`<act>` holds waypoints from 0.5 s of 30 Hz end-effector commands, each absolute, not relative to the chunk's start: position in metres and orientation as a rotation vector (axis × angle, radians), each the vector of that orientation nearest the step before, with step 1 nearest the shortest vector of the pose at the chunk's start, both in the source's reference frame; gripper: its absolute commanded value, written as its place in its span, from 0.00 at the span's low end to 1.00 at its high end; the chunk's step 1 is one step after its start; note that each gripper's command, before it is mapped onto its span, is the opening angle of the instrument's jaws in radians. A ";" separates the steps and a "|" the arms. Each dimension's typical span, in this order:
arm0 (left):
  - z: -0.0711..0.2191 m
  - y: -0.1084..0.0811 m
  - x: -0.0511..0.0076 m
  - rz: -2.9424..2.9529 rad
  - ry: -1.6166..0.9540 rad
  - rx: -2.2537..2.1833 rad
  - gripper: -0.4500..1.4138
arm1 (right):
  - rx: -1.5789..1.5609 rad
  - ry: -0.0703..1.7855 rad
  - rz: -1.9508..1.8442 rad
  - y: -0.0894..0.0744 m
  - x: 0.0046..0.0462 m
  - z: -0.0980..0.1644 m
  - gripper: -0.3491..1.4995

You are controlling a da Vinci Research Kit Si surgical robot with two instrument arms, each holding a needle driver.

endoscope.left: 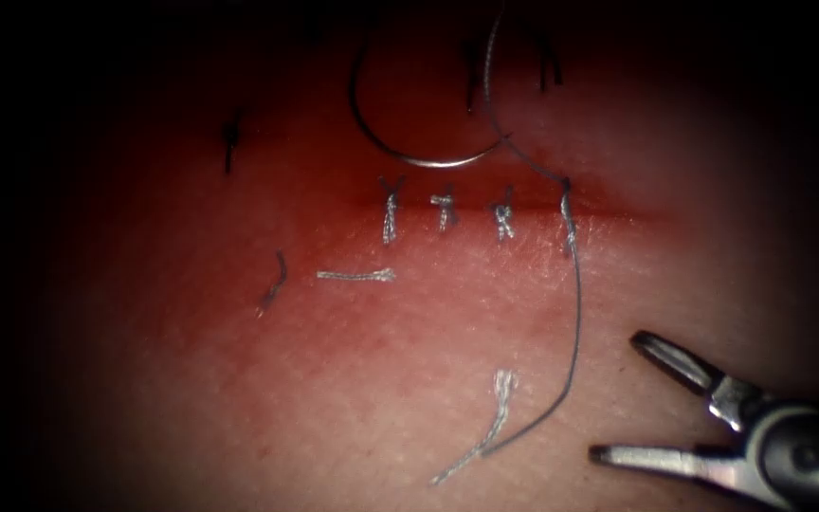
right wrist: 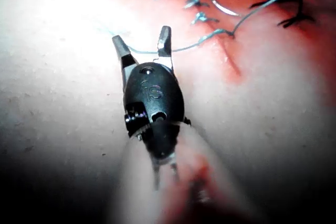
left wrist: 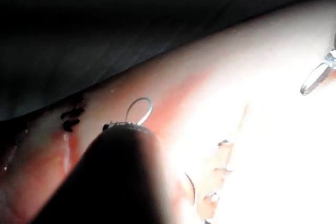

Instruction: Wound Closure

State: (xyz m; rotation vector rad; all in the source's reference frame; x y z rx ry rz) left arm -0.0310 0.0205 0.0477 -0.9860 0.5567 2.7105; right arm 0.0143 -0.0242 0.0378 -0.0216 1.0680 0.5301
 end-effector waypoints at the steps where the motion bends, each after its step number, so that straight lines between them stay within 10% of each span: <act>1: 0.048 0.020 -0.0315 2.712 0.551 -0.983 0.00 | -0.043 1.065 0.492 -0.021 0.0148 0.038 0.69; 7: 0.047 0.015 -0.0314 2.753 0.525 -0.977 0.00 | -0.001 1.128 0.477 -0.015 0.0146 0.039 0.00; 15: 0.047 0.011 -0.0316 2.771 0.512 -0.971 0.00 | 0.013 1.178 0.477 -0.012 0.0164 0.044 0.00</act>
